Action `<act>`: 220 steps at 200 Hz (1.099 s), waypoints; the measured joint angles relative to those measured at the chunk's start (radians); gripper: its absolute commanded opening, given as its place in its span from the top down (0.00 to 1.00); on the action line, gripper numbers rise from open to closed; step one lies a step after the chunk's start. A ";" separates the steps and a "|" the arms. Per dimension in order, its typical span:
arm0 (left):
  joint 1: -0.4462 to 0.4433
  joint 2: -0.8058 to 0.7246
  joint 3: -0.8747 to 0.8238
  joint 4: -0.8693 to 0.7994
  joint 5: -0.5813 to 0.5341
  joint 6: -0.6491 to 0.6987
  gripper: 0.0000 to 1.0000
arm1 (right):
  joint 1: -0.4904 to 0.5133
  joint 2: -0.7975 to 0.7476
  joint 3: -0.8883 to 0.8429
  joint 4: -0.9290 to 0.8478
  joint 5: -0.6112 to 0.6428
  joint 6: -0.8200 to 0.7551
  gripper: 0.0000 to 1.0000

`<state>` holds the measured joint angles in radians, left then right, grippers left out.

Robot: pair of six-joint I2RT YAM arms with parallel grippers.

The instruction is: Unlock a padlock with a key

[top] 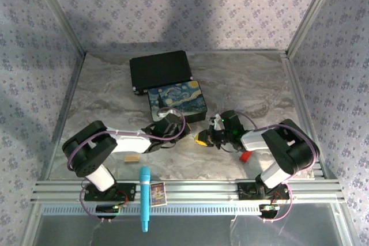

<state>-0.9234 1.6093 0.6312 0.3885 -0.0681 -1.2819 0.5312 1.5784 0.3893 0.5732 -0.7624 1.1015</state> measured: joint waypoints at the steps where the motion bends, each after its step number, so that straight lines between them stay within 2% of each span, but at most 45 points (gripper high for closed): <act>1: 0.000 -0.001 0.000 0.000 0.000 -0.002 0.96 | 0.000 0.001 0.000 0.003 0.000 0.002 1.00; 50: -0.003 -0.021 -0.013 0.024 -0.016 -0.103 0.97 | 0.000 0.050 -0.023 0.185 -0.039 0.125 1.00; 116: -0.003 -0.047 -0.012 0.014 -0.034 -0.189 0.95 | -0.004 0.050 -0.026 0.266 -0.047 0.192 1.00; 132: -0.003 -0.051 -0.006 -0.006 -0.035 -0.191 0.93 | -0.004 0.057 -0.026 0.277 -0.052 0.203 1.00; 148: -0.006 -0.051 0.008 -0.044 -0.040 -0.192 0.87 | -0.006 0.068 -0.026 0.283 -0.059 0.212 1.00; 186: -0.012 -0.051 0.083 -0.235 -0.061 -0.117 0.87 | -0.008 0.075 -0.027 0.283 -0.058 0.218 1.00; 220: -0.014 -0.082 0.085 -0.296 -0.087 -0.089 0.86 | 0.000 0.055 -0.027 0.268 -0.042 0.219 1.00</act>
<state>-0.9371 1.5276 0.7162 0.0921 -0.1547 -1.3708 0.5312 1.6333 0.3626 0.8410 -0.8040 1.3201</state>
